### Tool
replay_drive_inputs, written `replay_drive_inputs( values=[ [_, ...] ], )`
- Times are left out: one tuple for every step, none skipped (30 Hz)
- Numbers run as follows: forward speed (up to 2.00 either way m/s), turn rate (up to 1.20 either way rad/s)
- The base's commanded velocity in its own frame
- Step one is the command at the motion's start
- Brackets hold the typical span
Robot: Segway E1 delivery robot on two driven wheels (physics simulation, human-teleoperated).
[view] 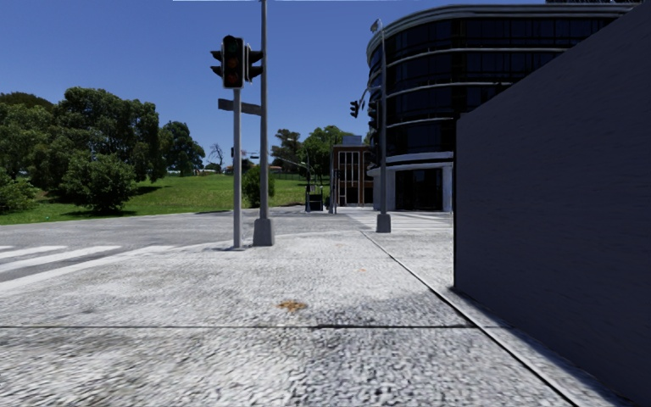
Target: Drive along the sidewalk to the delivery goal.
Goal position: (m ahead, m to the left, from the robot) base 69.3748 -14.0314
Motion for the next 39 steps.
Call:
replay_drive_inputs(
  values=[
    [2.0, 0.0],
    [2.0, 0.0],
    [2.0, 0.0],
    [2.0, 0.0],
    [2.0, 0.0],
    [2.0, 0.0],
    [2.0, 0.0],
    [2.0, 0.0],
    [2.0, 0.0],
    [2.0, 0.0],
    [2.0, 0.0],
    [2.0, 0.0],
    [2.0, 0.0],
    [2.0, 0.0],
    [2.0, 0.0],
    [2.0, 0.0],
    [2.0, 0.0],
    [2.0, 0.0],
    [2.0, 0.0],
    [2.0, 0.0],
    [2.0, 0.0],
    [2.0, 0.0],
    [2.0, 0.0],
    [2.0, 0.0],
    [2.0, 0.0],
    [2.0, 0.0],
    [2.0, 0.0],
    [2.0, 0.0],
    [2.0, 0.0],
    [2.0, 0.0],
    [2.0, 0.0],
    [2.0, 0.0],
    [2.0, 0.0],
    [2.0, 0.0],
    [2.0, 0.0],
    [2.0, 0.0],
    [2.0, -0.08],
    [2.0, -0.08],
    [2.0, -0.32]
  ],
)
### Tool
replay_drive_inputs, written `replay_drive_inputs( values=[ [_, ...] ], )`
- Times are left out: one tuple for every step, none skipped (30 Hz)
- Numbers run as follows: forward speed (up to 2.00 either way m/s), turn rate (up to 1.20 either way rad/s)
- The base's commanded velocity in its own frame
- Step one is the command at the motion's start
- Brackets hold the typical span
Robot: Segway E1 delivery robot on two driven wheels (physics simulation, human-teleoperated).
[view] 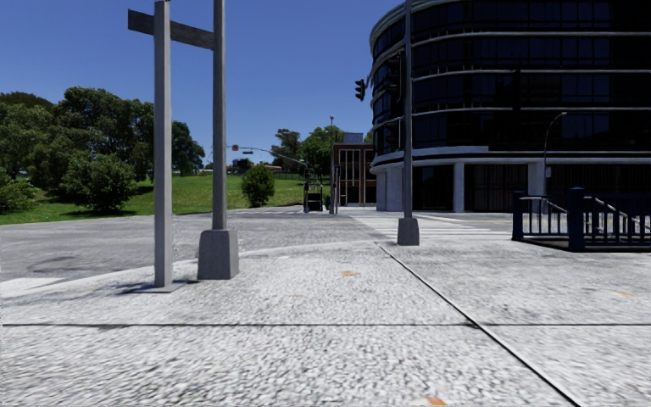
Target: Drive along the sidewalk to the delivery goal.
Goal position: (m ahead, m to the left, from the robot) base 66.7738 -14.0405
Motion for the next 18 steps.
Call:
replay_drive_inputs(
  values=[
    [2.0, -0.4],
    [2.0, -0.43],
    [2.0, -0.46],
    [2.0, -0.46],
    [2.0, -0.58],
    [2.0, -0.77],
    [2.0, -0.87],
    [2.0, -0.9],
    [2.0, -0.9],
    [2.0, -0.91],
    [2.0, -0.91],
    [2.0, -0.91],
    [2.0, -0.91],
    [2.0, -0.91],
    [2.0, -0.91],
    [2.0, -0.91],
    [2.0, -0.91],
    [2.0, -0.87]
  ],
)
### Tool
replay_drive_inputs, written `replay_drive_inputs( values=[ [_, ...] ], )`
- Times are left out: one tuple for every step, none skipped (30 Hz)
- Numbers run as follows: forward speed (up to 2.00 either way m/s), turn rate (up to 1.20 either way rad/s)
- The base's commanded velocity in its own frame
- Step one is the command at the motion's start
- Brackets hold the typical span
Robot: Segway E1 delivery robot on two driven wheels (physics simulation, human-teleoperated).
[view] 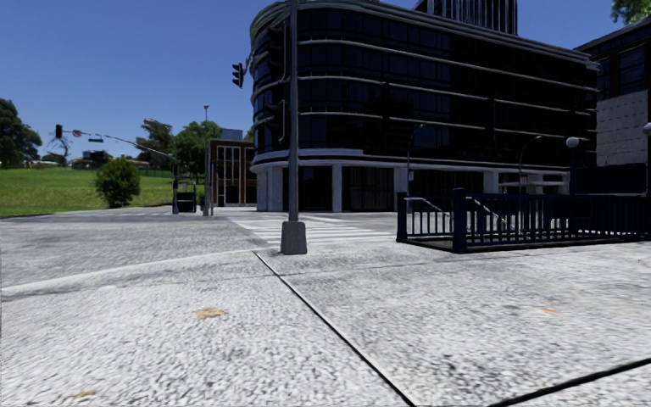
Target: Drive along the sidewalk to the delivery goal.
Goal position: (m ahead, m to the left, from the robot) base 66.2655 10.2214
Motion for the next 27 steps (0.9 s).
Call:
replay_drive_inputs(
  values=[
    [2.0, -0.87],
    [2.0, -0.1],
    [2.0, -0.02],
    [2.0, 0.0],
    [2.0, 0.0],
    [2.0, 0.0],
    [2.0, 0.0],
    [2.0, 0.0],
    [2.0, 0.0],
    [2.0, 0.0],
    [2.0, 0.0],
    [2.0, 0.0],
    [2.0, 0.0],
    [2.0, 0.0],
    [2.0, 0.0],
    [2.0, 0.0],
    [2.0, 0.0],
    [2.0, 0.0],
    [2.0, 0.0],
    [2.0, 0.0],
    [2.0, 0.0],
    [2.0, 0.0],
    [2.0, 0.0],
    [2.0, 0.0],
    [2.0, 0.0],
    [2.0, 0.0],
    [2.0, 0.0]
  ],
)
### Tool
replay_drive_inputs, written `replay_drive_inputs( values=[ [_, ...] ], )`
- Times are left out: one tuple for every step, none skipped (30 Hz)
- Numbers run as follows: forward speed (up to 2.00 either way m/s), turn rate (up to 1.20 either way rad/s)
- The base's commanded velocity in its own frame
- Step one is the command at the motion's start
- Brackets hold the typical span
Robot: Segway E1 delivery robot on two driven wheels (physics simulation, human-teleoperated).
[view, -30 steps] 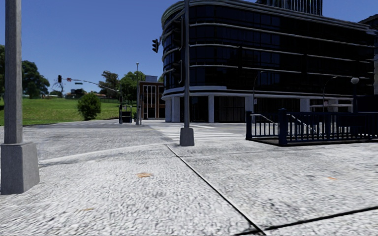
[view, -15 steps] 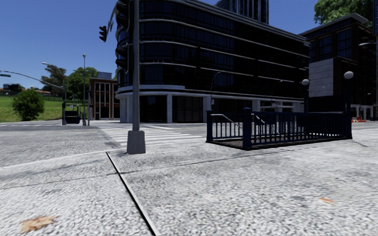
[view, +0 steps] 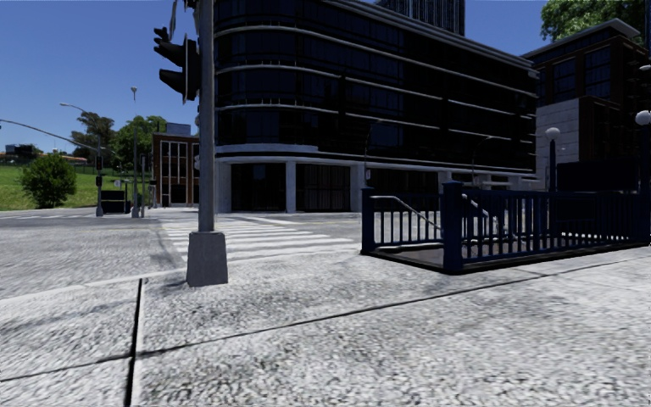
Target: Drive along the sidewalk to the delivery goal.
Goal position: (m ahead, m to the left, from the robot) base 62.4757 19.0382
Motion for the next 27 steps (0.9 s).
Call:
replay_drive_inputs(
  values=[
    [2.0, 0.0],
    [2.0, 0.0],
    [2.0, 0.0],
    [2.0, 0.0],
    [2.0, 0.0],
    [2.0, 0.0],
    [2.0, 0.0],
    [2.0, 0.0],
    [2.0, 0.0],
    [2.0, 0.0],
    [2.0, 0.0],
    [2.0, 0.0],
    [2.0, 0.0],
    [2.0, 0.0],
    [2.0, 0.0],
    [2.0, 0.0],
    [2.0, 0.0],
    [2.0, 0.0],
    [2.0, 0.0],
    [2.0, 0.0],
    [2.0, 0.0],
    [2.0, 0.0],
    [2.0, 0.0],
    [2.0, 0.0],
    [2.0, 0.0],
    [2.0, 0.0],
    [2.0, 0.0]
  ],
)
